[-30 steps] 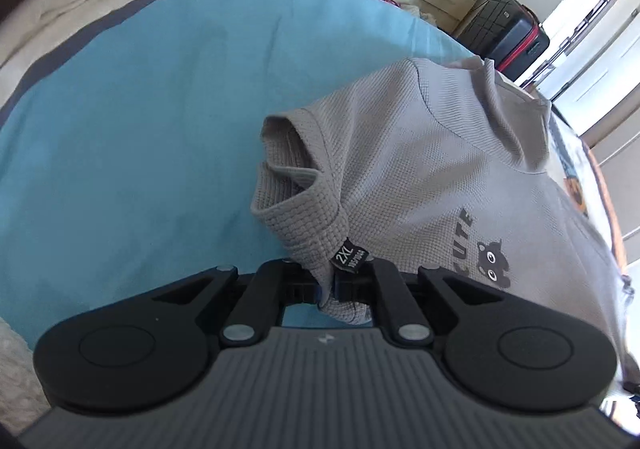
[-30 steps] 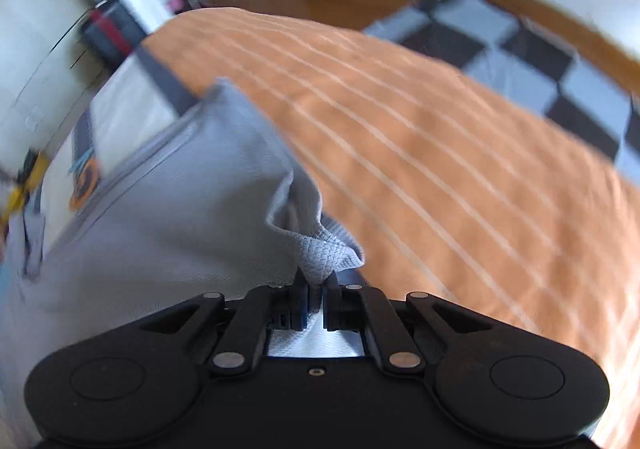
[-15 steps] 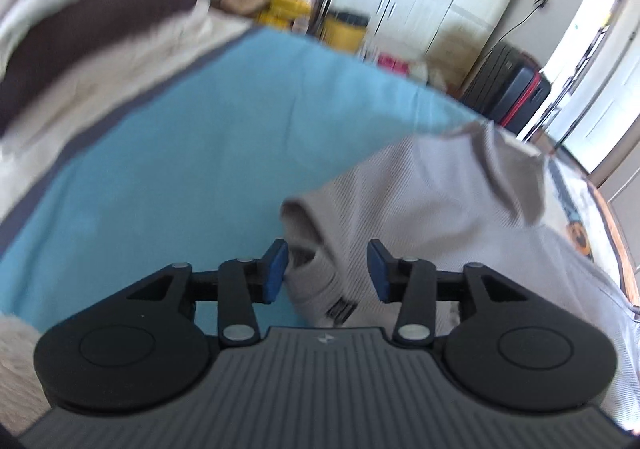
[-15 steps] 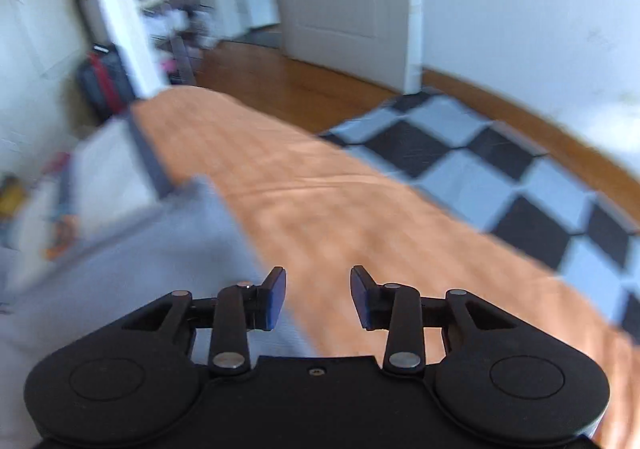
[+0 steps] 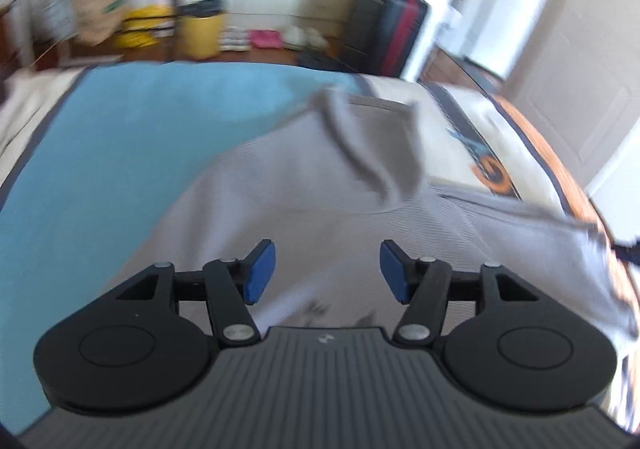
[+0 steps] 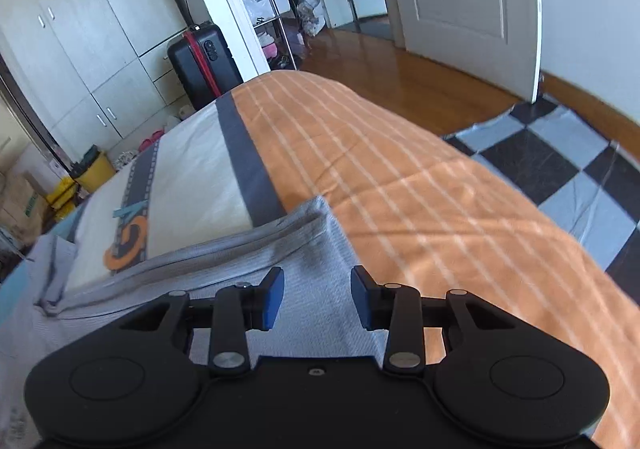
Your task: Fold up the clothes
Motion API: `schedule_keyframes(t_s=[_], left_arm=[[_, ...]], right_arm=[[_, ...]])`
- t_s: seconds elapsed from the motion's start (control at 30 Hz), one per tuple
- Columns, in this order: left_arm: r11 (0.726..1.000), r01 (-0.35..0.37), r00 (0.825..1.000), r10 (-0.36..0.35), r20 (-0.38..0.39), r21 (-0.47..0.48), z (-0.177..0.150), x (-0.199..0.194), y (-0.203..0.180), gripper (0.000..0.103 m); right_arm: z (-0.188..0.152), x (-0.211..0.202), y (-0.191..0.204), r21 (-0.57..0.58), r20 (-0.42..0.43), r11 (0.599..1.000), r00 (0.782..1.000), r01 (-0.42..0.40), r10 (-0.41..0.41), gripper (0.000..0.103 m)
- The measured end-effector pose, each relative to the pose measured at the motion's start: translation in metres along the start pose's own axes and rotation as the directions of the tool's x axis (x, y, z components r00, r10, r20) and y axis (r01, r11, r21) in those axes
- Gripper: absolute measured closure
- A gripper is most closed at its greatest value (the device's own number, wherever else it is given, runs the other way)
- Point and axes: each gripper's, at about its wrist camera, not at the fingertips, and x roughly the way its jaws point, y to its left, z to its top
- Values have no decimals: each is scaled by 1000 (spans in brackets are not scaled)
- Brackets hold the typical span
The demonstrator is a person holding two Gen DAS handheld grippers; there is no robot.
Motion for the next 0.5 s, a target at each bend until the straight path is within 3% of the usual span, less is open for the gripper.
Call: schedule_keyframes(t_s=[0.13,0.2,0.3,0.4,0.5], left_arm=[[996,-20,1000,19,19,81,6,33,-19,43],[996,-41,998,37,53,77,1,43,-16,43],[993,-96,992,90,90,69,-6,48,-7,43],[992,-123,992,123,43,14,-5,53,10,43],[975,-214,975,209,-71,-67,-8,60,32,43]], right_arm=[[-2,14,7,-78,2,996,999,34,-34,58],[-6,13,22,-195,52,979,997,64,-55,101],[-5,3,34,-270,165,954,982,132,-90,101],[12,-6,28,-194,249,972,965,133,-83,101],[18,15,27,-196,195,974,978,118,-79,101]])
